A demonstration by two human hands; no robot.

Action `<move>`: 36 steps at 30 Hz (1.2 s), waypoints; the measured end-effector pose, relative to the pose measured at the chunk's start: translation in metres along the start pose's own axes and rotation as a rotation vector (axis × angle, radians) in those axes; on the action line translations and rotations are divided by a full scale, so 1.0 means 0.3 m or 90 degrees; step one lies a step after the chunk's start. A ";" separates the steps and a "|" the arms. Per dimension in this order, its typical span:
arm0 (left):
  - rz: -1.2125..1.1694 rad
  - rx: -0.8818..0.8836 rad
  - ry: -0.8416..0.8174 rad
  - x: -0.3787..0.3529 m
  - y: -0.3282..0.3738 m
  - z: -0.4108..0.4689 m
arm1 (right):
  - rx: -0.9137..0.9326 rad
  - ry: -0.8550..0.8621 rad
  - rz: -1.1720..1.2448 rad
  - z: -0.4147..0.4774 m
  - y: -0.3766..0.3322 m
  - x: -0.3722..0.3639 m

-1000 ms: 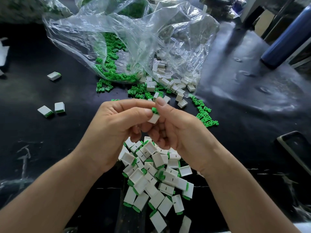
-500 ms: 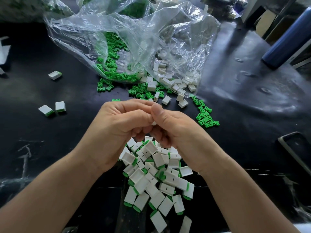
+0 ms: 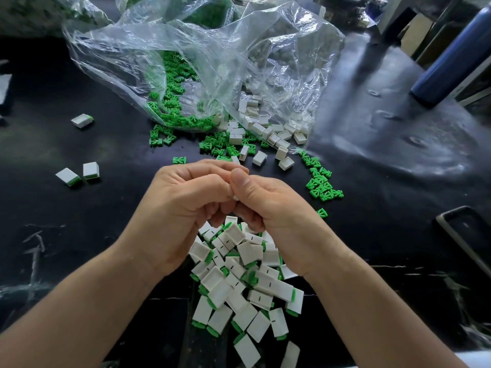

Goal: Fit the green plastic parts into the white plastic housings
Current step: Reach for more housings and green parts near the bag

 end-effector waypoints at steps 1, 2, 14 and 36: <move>-0.002 0.001 0.001 -0.001 0.000 0.000 | -0.002 0.004 -0.001 0.002 0.003 0.001; -0.004 0.003 0.001 -0.002 0.001 -0.001 | -0.004 0.007 -0.004 0.003 0.005 0.001; 0.009 0.027 0.024 -0.002 -0.013 -0.003 | -0.027 0.043 -0.048 0.010 0.023 0.006; 0.028 0.025 0.042 0.025 -0.013 0.010 | -0.014 0.118 -0.019 0.008 -0.008 0.056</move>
Point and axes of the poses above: each hand's wrist, its own z-axis towards the middle knuckle, its own x-axis out of the back of the hand, y = z × x, the point moved 5 cm from there along z, towards the middle knuckle, and after that the axes turned 9 degrees about z, right-handed, at the moved point
